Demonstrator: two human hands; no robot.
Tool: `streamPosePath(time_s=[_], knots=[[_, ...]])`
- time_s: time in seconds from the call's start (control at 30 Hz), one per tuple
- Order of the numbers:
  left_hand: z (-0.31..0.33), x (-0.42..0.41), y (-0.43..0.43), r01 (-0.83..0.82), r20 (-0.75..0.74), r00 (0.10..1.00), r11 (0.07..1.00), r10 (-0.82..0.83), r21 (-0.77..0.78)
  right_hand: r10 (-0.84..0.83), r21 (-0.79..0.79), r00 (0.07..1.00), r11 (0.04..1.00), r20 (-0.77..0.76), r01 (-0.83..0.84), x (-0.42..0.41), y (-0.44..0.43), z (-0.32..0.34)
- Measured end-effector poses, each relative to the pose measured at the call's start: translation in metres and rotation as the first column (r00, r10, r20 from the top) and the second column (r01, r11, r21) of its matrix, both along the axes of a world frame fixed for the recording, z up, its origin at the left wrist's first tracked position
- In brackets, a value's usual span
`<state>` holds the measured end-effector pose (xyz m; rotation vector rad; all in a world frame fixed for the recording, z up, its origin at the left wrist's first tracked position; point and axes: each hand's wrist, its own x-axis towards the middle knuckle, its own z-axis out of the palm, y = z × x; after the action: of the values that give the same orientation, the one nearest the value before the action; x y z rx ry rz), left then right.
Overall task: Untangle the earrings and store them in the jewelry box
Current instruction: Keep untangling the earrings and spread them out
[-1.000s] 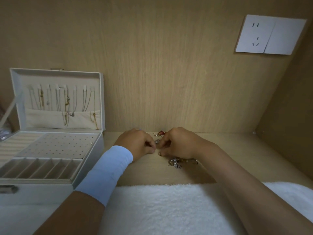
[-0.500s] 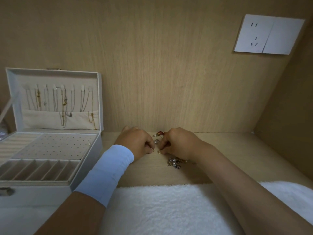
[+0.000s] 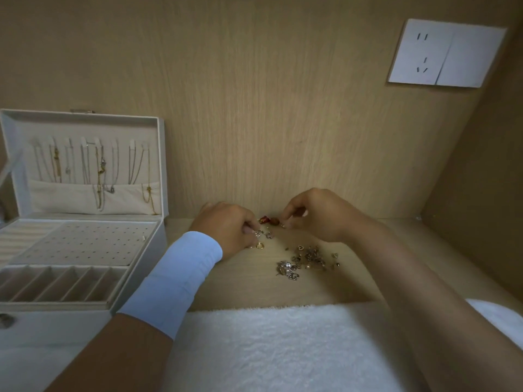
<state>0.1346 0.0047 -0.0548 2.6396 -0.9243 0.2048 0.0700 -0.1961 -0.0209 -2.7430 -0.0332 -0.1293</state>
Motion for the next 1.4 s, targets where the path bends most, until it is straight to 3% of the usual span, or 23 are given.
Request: streamPosePath(time_s=[0.13,0.3,0.47,0.63,0.93,1.1,1.2,1.3,1.4], knots=[[0.01,-0.012,-0.012,0.087,-0.168,0.98,0.989,-0.107,-0.122,0.072,0.061,0.982,0.996,-0.174,-0.062,-0.014,-0.025,0.014],[0.008,-0.023,-0.022,0.179,-0.287,0.938,0.981,-0.194,-0.079,0.077,0.0,0.95,0.997,-0.302,-0.08,-0.013,-0.024,0.0],[0.005,-0.023,-0.018,0.173,-0.327,0.925,0.981,-0.192,-0.087,0.082,0.009,0.946,0.996,-0.313,-0.083,-0.01,-0.021,-0.008],[0.004,-0.027,-0.024,0.13,-0.313,0.929,0.966,-0.197,-0.222,0.073,0.043,0.966,0.997,-0.249,-0.064,-0.011,-0.025,0.003],[-0.006,-0.038,-0.037,-0.025,-0.433,0.859,0.82,-0.275,-0.571,0.069,0.394,0.979,0.919,-0.192,0.013,-0.016,-0.024,0.008],[-0.006,-0.036,-0.037,-0.144,-0.466,0.844,0.726,-0.264,-0.672,0.109,0.543,0.978,0.839,-0.176,0.004,-0.014,-0.025,0.005],[-0.004,-0.034,-0.035,-0.152,-0.491,0.82,0.714,-0.295,-0.683,0.124,0.579,0.976,0.815,-0.176,0.001,-0.015,-0.025,0.005],[-0.005,-0.032,-0.031,-0.123,-0.496,0.817,0.751,-0.295,-0.649,0.106,0.548,0.972,0.836,-0.21,0.027,-0.014,-0.03,0.003],[-0.006,-0.027,-0.026,-0.108,-0.491,0.832,0.792,-0.259,-0.601,0.081,0.343,0.957,0.939,-0.278,0.02,-0.012,-0.032,-0.001]])
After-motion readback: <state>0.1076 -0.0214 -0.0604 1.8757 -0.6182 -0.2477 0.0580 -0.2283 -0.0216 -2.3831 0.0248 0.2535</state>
